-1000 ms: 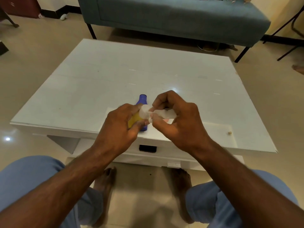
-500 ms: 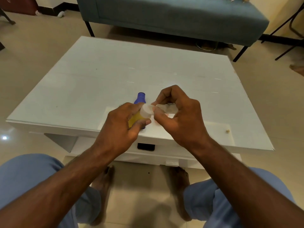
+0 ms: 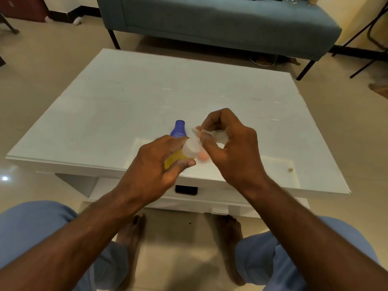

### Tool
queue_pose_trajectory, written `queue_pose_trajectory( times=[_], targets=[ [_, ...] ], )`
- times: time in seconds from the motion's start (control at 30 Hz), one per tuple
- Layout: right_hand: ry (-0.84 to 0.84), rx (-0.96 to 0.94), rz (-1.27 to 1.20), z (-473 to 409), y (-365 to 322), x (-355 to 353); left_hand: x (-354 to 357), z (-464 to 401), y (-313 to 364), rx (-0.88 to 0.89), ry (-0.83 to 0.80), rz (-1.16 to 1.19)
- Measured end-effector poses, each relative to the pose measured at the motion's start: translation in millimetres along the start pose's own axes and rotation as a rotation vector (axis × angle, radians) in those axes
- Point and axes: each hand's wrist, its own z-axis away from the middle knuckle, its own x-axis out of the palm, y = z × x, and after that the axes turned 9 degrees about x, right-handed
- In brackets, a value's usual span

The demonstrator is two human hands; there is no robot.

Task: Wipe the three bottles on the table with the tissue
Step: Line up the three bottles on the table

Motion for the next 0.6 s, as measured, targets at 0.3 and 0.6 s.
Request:
queue_pose_trajectory(
  times=[0.3, 0.6],
  targets=[
    [0.026, 0.342, 0.217, -19.2, 26.3, -22.9, -37.3, -54.3, -69.1, -0.567, 0.083, -0.177],
    [0.009, 0.386, 0.251, -20.8, 33.7, -26.8, -19.5, -68.2, -106.8, -0.699, 0.050, -0.279]
  ],
)
